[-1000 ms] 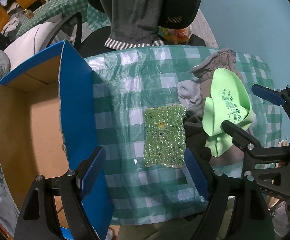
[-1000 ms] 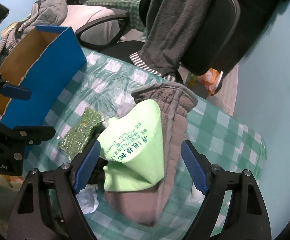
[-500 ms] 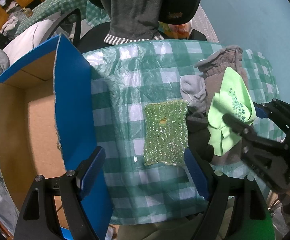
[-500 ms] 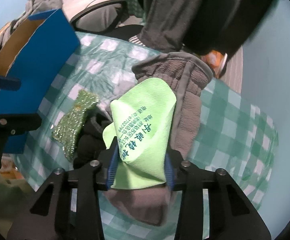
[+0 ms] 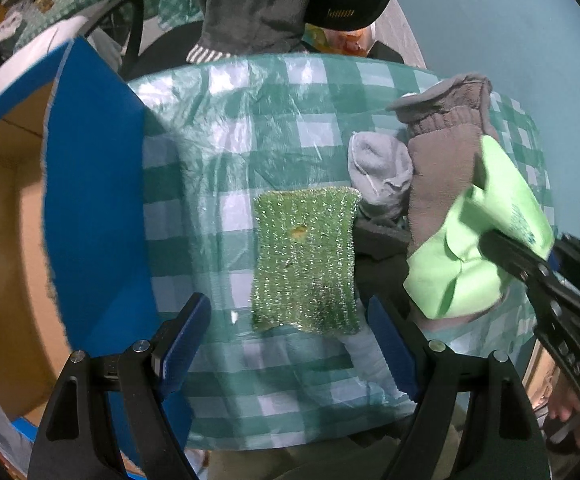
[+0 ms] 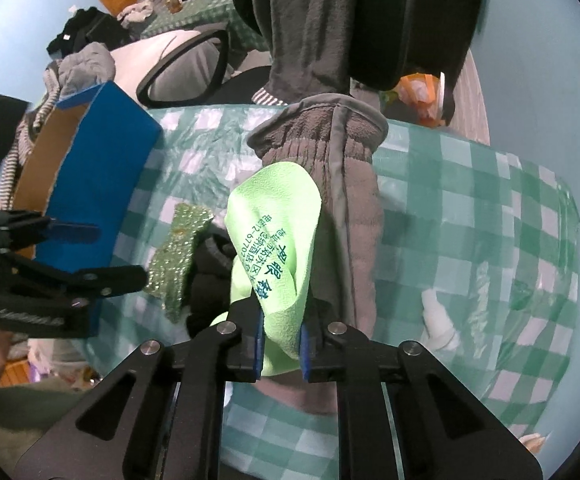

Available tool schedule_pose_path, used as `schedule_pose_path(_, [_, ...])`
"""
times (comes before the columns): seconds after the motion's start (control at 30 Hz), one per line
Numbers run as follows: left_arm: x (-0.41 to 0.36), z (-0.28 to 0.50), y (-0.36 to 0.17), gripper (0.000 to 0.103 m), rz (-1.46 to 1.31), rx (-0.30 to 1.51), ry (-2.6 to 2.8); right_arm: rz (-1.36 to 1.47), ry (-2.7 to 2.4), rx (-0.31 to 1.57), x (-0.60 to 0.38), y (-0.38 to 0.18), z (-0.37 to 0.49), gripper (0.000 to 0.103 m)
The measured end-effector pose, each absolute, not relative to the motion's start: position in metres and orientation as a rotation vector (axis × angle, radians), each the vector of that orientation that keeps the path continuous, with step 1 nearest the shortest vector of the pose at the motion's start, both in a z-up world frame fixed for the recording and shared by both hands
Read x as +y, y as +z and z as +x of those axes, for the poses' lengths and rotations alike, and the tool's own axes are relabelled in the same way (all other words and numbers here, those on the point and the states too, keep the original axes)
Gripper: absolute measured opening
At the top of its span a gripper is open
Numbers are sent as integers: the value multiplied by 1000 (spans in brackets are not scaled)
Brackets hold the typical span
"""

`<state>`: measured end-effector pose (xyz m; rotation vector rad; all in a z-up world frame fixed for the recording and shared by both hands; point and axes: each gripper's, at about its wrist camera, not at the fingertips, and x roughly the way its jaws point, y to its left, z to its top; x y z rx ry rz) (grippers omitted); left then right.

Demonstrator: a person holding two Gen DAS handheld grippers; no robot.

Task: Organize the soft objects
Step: 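Lift the green cloth with the right tool while the left tool grasps the green scrubber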

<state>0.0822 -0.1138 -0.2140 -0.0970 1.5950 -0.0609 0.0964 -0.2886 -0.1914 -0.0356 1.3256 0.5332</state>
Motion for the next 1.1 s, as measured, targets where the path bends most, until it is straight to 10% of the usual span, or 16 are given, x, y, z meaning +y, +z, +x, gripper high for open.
schedule_pose_path(0.6, [-134,87,-259,81,-59,1665,-70,-19,541,1327,-293,-183,79,13])
schedule_pose_path(0.87, [-117,83,-268,15,-118,1663,-110,-18,546,1326,-291,-183,76,13])
schedule_pose_path(1.1, [-112,71,-256,6,-88,1604,-133,-13,549,1309,-288,-176,72,13])
